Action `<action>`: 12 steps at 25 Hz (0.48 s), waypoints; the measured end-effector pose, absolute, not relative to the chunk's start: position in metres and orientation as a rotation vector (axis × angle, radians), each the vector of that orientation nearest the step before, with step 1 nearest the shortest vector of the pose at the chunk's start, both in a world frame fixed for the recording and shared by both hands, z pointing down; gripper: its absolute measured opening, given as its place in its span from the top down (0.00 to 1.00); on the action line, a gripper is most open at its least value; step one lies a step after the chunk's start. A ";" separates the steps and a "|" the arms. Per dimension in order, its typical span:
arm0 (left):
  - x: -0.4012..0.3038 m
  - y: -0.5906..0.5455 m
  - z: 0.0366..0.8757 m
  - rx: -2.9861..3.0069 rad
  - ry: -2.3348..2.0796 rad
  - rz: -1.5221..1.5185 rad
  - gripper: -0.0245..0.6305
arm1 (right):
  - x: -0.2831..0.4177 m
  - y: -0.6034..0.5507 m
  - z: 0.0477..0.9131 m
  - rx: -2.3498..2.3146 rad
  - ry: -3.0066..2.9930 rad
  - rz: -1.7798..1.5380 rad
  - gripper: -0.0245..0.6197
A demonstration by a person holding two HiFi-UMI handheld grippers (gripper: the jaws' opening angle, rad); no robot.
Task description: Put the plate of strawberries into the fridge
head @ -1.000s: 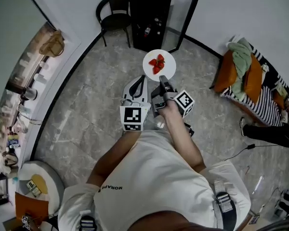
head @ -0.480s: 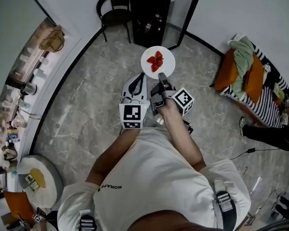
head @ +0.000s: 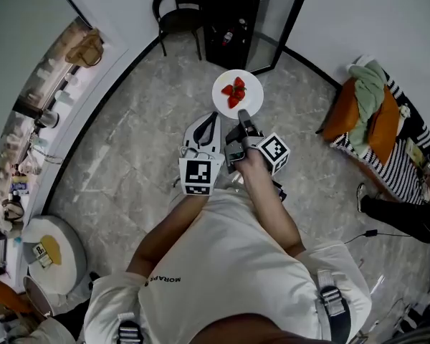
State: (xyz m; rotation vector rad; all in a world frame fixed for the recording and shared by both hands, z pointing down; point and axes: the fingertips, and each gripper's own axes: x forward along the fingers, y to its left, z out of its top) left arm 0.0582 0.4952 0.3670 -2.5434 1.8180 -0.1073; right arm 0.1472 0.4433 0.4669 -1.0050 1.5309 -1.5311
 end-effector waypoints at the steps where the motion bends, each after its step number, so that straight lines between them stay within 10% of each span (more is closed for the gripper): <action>1: 0.059 0.495 0.368 -2.543 1.824 -0.110 0.96 | 0.147 0.443 0.468 -1.003 1.526 -1.538 0.93; 12: 0.056 0.456 0.389 -2.548 1.847 -0.110 0.96 | 0.145 0.403 0.488 -1.021 1.536 -1.553 0.93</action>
